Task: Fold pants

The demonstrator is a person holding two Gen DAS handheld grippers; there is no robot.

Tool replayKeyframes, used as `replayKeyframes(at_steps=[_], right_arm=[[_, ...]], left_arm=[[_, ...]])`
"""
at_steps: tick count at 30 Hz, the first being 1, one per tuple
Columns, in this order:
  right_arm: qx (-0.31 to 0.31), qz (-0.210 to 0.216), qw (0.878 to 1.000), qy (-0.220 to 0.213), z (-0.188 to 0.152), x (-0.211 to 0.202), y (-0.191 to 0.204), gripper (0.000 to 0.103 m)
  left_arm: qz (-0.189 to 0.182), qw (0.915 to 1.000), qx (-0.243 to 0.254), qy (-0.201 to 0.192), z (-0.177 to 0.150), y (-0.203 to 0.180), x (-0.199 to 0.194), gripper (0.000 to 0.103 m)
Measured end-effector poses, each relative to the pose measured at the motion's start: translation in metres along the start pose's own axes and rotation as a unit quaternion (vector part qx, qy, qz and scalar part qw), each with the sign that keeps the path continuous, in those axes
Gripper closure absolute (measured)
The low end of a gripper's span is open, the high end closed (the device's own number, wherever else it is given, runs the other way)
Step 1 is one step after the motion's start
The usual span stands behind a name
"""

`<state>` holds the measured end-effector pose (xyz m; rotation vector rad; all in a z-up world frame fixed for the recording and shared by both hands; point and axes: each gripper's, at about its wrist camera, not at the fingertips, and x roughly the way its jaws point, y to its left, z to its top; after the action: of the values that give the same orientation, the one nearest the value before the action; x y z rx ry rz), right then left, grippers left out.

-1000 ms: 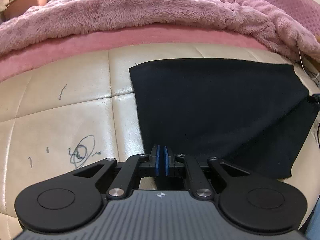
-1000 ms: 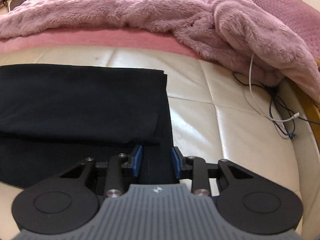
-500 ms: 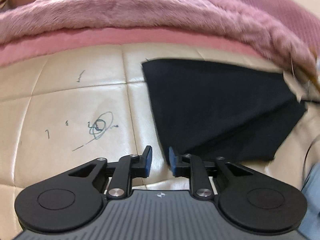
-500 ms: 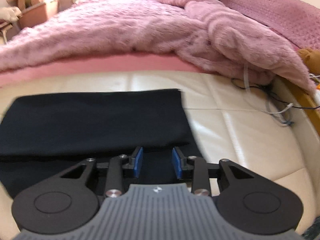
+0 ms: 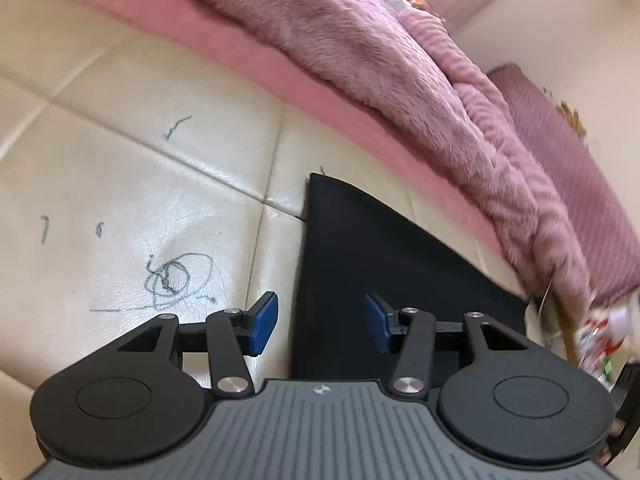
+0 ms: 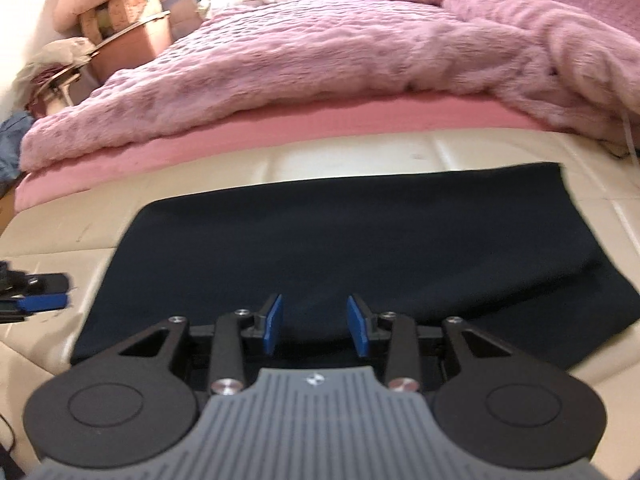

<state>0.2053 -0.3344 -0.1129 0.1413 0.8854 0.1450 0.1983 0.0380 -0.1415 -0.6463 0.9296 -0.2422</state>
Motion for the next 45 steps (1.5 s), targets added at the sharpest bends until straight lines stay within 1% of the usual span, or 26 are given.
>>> replayKeyframes(at_steps=[2,5,9,16,20,21,22,24,26,29,32,34,35,40,43,45], right_arm=[[-0.007,0.011,1.0,0.001,0.003,0.007,0.01,0.071],[-0.021,0.017,1.0,0.004,0.007,0.016,0.022,0.071],[-0.023,0.019,0.999,0.011,0.016,0.031,0.025,0.071],[-0.013,0.023,0.999,0.026,0.012,0.051,0.025,0.071],[-0.013,0.028,0.999,0.025,0.01,0.052,0.022,0.071],[-0.015,0.029,0.999,0.026,0.01,0.053,0.022,0.071],[-0.018,0.029,0.999,0.026,0.01,0.053,0.022,0.071],[-0.019,0.029,0.999,0.027,0.011,0.054,0.022,0.07],[-0.019,0.03,0.999,0.027,0.011,0.055,0.022,0.07],[-0.021,0.032,0.999,0.028,0.011,0.055,0.022,0.069],[-0.021,0.033,0.999,0.028,0.011,0.055,0.021,0.069],[-0.022,0.031,0.999,0.031,0.012,0.055,0.022,0.069],[-0.025,0.03,0.999,0.032,0.013,0.056,0.022,0.069],[-0.053,0.016,0.998,0.043,0.016,0.055,0.033,0.07],[-0.056,0.019,0.997,0.05,0.016,0.052,0.04,0.07],[-0.067,0.027,0.996,0.055,0.013,0.05,0.049,0.07]], left_arm=[[-0.017,0.9994,-0.028,0.007,0.005,0.012,0.007,0.046],[-0.032,0.9981,-0.05,0.017,0.009,0.023,0.015,0.046],[-0.05,0.9967,-0.057,0.029,0.011,0.03,0.022,0.046],[-0.089,0.9922,-0.076,0.043,0.014,0.043,0.033,0.047],[-0.103,0.9893,-0.088,0.055,0.017,0.046,0.041,0.054],[-0.105,0.9888,-0.088,0.059,0.018,0.045,0.045,0.058],[-0.105,0.9887,-0.087,0.063,0.018,0.043,0.047,0.06],[-0.105,0.9888,-0.084,0.065,0.02,0.039,0.052,0.061],[-0.104,0.9891,-0.081,0.066,0.02,0.036,0.055,0.063],[-0.098,0.9897,-0.081,0.066,0.019,0.034,0.057,0.073],[-0.094,0.9896,-0.086,0.066,0.017,0.032,0.058,0.076],[-0.077,0.9915,-0.082,0.066,0.017,0.028,0.059,0.088],[-0.074,0.9922,-0.077,0.065,0.017,0.026,0.058,0.093],[-0.033,0.997,-0.034,0.061,0.022,0.005,0.043,0.096],[-0.02,0.9969,-0.038,0.066,0.027,0.009,0.028,0.096],[-0.008,0.997,-0.039,0.067,0.03,0.016,0.012,0.096]])
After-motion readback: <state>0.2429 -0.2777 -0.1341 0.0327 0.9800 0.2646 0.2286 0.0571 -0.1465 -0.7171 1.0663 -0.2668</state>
